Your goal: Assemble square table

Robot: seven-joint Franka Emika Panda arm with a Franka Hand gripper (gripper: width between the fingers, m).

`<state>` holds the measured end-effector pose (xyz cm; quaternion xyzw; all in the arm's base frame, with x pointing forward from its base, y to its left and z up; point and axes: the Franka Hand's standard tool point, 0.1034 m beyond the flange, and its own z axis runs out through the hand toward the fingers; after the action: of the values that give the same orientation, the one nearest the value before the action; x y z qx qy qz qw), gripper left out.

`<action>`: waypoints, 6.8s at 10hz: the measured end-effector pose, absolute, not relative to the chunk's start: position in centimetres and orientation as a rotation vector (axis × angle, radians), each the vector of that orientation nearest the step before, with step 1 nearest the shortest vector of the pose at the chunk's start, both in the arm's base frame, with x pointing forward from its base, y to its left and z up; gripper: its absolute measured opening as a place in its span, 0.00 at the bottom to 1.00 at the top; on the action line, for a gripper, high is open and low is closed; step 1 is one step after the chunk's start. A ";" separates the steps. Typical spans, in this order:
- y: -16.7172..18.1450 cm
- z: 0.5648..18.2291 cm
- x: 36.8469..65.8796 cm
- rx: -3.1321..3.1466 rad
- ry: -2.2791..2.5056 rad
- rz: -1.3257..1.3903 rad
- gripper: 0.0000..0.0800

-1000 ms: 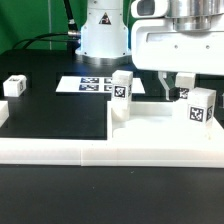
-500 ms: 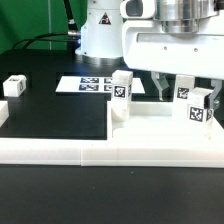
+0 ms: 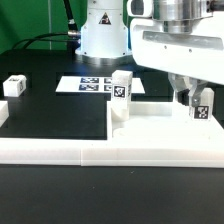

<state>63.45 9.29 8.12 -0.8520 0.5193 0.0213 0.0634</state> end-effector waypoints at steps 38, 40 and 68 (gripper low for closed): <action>11.1 7.1 62.3 -2.701 1.592 0.023 0.36; 11.0 7.1 62.6 -2.465 1.888 -0.036 0.36; 11.7 6.8 63.0 -2.532 1.683 -0.085 0.37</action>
Offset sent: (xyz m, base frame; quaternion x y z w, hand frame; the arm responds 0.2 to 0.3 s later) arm 0.0000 0.0000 0.0000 0.0000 0.0000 0.0000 1.0000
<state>63.04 11.73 6.82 -0.8314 0.5527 -0.0279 0.0498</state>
